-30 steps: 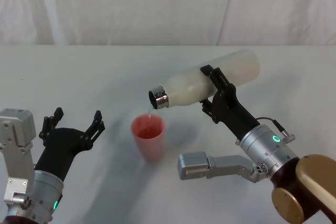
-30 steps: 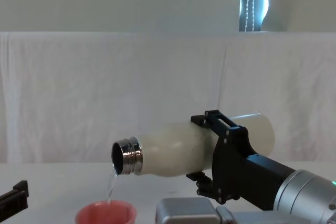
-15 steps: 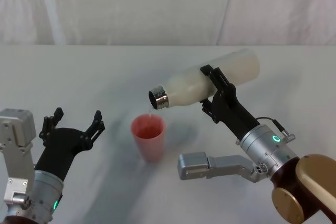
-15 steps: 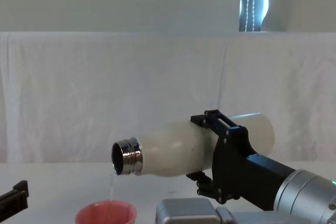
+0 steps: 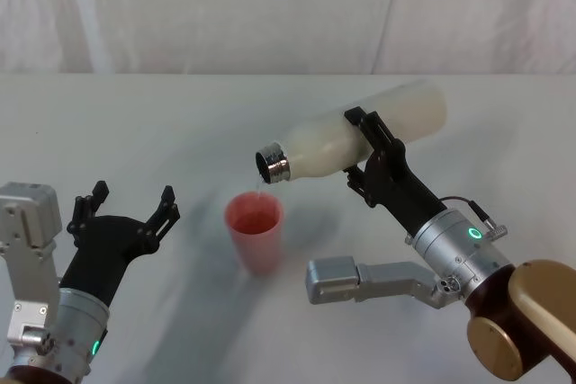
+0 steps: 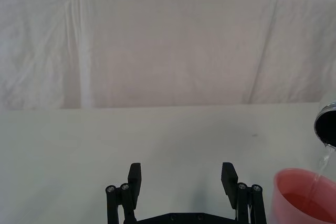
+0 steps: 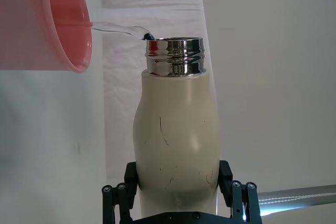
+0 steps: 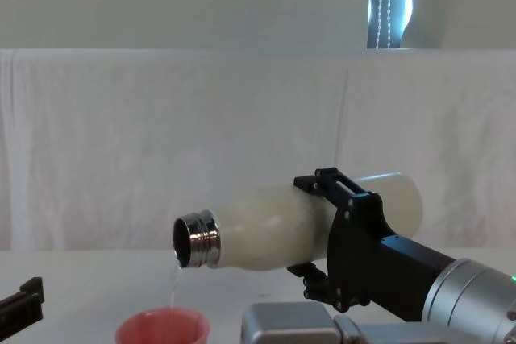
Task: Grasp the thermos with one hand and pour water into the cup lid.
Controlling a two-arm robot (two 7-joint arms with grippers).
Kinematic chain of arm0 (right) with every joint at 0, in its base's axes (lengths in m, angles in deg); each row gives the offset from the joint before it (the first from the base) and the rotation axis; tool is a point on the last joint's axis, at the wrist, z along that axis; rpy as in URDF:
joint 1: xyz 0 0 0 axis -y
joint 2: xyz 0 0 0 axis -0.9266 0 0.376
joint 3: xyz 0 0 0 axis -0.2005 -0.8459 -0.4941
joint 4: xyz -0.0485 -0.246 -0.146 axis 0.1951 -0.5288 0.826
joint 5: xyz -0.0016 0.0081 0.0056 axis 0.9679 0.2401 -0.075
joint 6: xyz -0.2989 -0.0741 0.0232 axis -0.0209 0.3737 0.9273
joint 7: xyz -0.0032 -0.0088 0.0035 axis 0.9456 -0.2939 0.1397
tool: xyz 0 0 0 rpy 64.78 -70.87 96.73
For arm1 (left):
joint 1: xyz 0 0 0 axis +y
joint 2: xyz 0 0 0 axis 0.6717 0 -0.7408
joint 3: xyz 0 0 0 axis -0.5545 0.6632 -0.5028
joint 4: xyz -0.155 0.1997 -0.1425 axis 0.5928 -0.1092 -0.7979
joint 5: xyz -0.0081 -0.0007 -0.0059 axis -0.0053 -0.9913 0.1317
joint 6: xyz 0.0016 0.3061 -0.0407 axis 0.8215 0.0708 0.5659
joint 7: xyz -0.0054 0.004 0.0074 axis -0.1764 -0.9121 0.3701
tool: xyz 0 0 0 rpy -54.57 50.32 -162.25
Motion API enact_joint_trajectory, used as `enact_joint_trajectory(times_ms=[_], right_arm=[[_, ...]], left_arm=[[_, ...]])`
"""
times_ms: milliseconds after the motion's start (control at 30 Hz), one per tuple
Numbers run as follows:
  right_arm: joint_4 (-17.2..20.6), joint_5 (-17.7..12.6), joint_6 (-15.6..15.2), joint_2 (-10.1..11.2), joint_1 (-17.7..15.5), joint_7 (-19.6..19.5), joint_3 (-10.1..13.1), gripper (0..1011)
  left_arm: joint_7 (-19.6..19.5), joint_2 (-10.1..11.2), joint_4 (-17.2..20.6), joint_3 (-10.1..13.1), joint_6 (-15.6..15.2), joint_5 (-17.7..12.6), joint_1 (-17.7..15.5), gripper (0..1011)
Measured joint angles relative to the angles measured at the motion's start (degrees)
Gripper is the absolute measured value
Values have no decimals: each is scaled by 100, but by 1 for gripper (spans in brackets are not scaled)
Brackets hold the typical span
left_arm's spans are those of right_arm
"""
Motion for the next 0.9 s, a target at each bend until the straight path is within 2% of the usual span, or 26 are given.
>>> enact_joint_trajectory(times_ms=[500,900], right_arm=[[10,-172,62,-40,-59,15,60,951],[119,-469,204,-110,-164,143,144,951]], left_arm=[[0,0,0,0,0,0,0,1001],[0,0,0,0,0,0,0,1001]])
